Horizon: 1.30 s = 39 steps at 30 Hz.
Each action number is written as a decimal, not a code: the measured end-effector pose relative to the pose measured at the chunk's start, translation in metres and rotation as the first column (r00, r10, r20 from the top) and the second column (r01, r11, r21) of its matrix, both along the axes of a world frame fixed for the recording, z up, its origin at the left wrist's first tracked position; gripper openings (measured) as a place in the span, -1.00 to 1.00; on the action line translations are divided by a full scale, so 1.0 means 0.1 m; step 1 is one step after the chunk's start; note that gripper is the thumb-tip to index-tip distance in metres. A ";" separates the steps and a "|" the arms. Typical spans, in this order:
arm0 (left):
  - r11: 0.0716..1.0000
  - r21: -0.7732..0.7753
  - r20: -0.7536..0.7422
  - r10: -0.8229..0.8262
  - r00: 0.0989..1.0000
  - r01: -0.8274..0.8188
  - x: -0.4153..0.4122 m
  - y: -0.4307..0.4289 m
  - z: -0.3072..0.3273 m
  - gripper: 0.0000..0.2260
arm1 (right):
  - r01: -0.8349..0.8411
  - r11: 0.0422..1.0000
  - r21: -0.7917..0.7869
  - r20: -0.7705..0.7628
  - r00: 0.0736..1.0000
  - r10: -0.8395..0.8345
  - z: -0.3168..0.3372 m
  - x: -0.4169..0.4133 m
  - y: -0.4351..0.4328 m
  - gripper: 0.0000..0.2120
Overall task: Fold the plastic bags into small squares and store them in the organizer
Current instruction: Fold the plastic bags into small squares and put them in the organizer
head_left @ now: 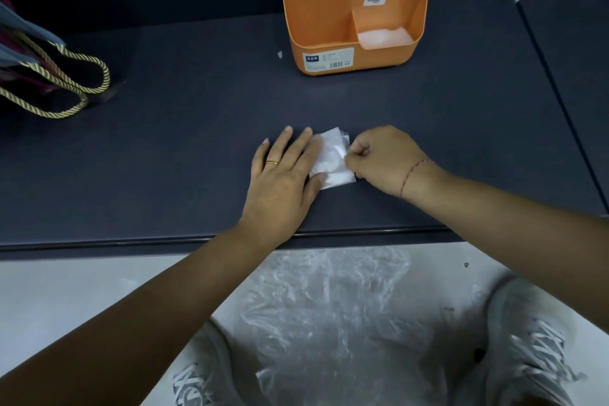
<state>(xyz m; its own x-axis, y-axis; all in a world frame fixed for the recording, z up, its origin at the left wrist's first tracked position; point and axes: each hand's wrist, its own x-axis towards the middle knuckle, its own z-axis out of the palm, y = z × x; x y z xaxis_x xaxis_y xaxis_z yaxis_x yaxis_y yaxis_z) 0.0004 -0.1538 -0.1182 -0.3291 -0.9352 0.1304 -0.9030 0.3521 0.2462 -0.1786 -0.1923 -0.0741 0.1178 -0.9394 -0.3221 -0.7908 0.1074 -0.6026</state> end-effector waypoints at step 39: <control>0.593 0.749 -0.660 0.700 0.272 0.295 -0.22 0.25 0.65 -0.64 | -0.029 0.946 0.323 0.835 0.480 -0.270 0.45 -0.30 0.27 -0.62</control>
